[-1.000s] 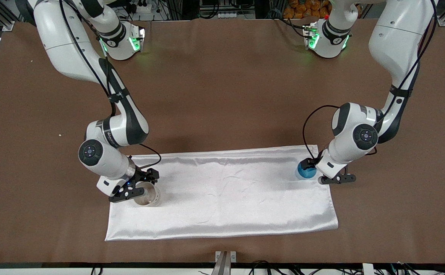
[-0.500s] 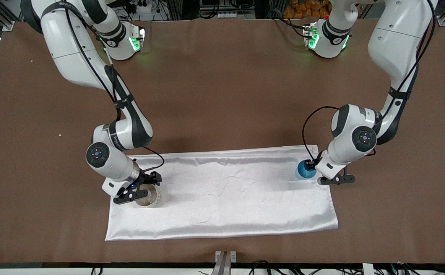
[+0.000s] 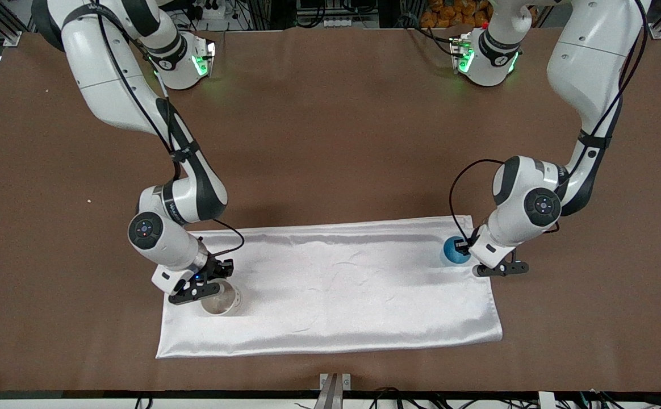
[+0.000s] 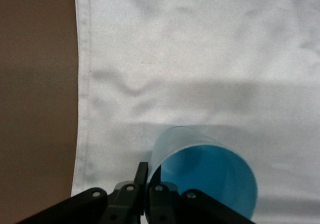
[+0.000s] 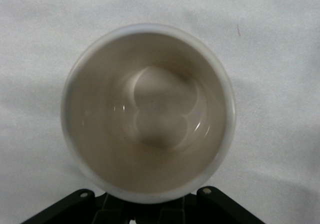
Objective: Place blue cup into white mug on table
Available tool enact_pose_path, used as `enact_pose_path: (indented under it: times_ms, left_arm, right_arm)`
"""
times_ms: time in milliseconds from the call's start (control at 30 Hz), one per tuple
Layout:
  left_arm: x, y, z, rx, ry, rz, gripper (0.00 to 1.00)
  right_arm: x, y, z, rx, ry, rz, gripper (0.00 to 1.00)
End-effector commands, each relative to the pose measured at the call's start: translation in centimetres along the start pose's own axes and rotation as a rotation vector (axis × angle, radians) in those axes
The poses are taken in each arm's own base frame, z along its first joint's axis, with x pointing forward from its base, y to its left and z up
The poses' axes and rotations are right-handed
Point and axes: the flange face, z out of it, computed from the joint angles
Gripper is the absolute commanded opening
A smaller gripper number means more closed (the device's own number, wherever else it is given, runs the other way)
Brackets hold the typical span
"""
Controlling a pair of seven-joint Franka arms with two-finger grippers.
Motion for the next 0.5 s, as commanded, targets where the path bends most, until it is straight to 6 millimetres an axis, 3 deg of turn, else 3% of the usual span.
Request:
enact_pose_path:
  times_ms: [0,300,467]
  left_arm:
    - [0.4,-0.3,0.0,-0.004,0.006,-0.011,0.00]
    - [0.5,-0.1,-0.5,-0.006,0.013,-0.015,0.00]
    - [0.5,0.1,-0.6,-0.006,0.016,-0.014,0.00]
  right_arm:
    - [0.6,-0.2,-0.3,0.003,0.017,0.006,0.00]
    - [0.5,-1.7,-1.3,0.015,0.011,0.052,0.00]
    - [-0.4,-5.3,-1.2,0.026,-0.030,0.114,0.00]
